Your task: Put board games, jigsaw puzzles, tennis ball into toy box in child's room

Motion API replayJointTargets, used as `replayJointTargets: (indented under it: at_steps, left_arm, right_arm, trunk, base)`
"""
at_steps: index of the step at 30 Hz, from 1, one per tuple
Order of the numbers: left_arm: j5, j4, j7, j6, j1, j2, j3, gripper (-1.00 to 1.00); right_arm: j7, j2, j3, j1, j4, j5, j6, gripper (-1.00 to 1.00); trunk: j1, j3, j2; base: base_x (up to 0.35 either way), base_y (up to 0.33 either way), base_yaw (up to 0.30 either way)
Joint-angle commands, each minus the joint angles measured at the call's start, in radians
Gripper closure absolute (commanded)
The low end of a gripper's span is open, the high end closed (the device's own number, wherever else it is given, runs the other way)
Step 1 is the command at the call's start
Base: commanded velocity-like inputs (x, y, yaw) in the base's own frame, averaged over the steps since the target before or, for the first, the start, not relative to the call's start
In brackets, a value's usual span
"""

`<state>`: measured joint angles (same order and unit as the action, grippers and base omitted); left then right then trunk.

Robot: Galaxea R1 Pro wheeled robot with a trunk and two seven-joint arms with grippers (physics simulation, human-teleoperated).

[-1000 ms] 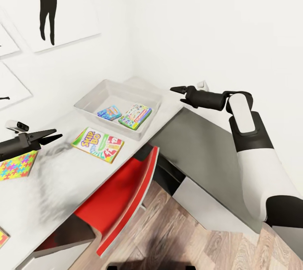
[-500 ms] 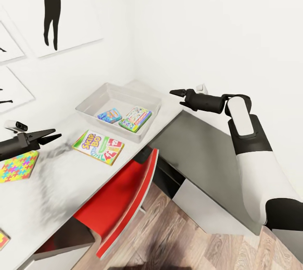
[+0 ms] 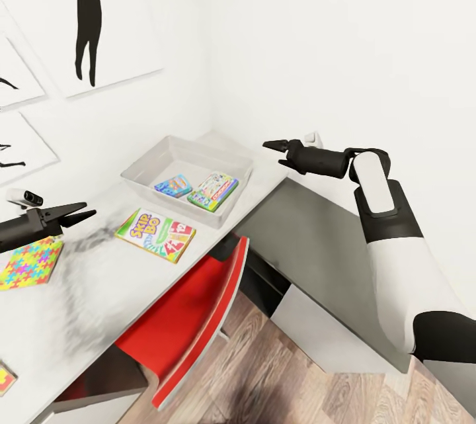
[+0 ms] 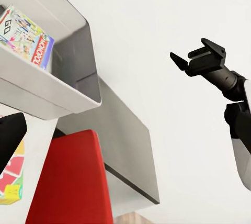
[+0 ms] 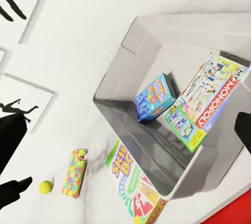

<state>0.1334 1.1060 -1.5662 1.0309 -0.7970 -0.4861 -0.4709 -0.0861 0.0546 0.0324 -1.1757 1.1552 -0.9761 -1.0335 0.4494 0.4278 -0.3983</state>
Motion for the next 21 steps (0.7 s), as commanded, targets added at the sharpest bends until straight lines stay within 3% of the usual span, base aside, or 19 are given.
replayJointTargets:
  at_steps: [1,21]
  left_arm:
    - [-0.002,0.0,-0.005,0.011,-0.001,0.0,0.0,-1.0]
    - [-0.002,0.0,-0.005,0.011,-0.001,0.0,-0.001,-1.0]
  right_arm:
    - [-0.009,0.001,0.001,-0.001,0.0,0.01,-0.002,-1.0]
    - [-0.009,-0.001,0.001,-0.001,0.0,0.01,-0.002,-1.0]
  trunk:
    - [0.001,0.0,-0.002]
    - [0.001,-0.033,-0.002]
  base:
    - [0.0,0.0,0.0]
    - [0.0,0.0,0.0]
